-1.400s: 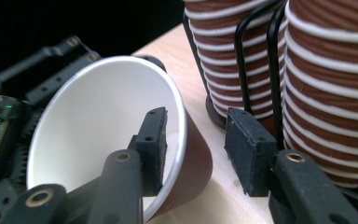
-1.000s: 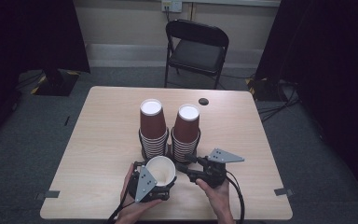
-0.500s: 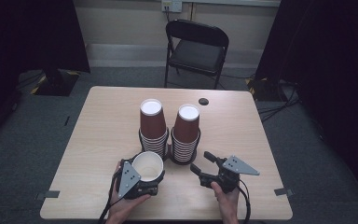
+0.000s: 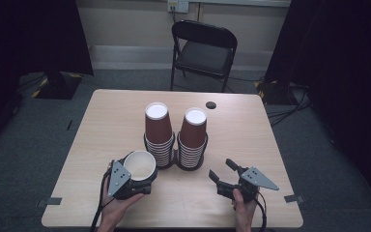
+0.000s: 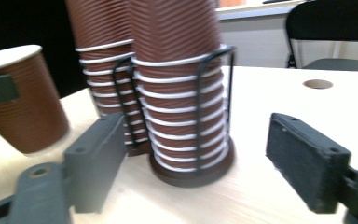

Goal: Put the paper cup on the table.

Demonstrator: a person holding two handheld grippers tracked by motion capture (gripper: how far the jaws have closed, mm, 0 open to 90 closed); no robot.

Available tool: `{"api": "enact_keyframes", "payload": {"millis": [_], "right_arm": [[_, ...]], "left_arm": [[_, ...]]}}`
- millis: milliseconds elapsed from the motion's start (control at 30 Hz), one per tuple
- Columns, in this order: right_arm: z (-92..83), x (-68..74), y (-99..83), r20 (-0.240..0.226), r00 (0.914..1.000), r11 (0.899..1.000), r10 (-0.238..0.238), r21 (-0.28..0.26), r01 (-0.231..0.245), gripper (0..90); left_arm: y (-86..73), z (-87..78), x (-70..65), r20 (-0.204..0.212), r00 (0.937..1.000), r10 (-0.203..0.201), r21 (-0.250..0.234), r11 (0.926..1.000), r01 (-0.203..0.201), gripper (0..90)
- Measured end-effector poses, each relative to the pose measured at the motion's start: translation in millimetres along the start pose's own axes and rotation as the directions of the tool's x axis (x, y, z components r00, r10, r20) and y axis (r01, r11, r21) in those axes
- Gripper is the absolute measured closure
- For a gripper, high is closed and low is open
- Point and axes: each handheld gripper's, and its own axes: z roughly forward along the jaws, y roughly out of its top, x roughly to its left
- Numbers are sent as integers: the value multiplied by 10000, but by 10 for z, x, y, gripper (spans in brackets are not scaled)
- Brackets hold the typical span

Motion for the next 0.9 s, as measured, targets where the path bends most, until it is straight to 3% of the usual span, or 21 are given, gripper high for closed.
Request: {"api": "enact_keyframes", "payload": {"millis": [133,367,600,900], "right_arm": [[-31,-60,-42,346,9994,9999,-76,-115,80,158],[-73,-140,-153,834,9961,9996,-276,58,272,147],[-85,-166,-235,925,9951,9993,-358,156,345,147],[-41,-149,-314,968,9937,9975,-572,468,529,138]], "left_arm": [[-4,38,116,-193,9993,-333,151,9993,336,80],[29,62,274,-449,9978,-485,107,9987,490,79],[80,108,401,-609,9968,-512,148,9985,521,78],[98,215,599,-866,9911,-1012,120,9946,1027,78]]}}
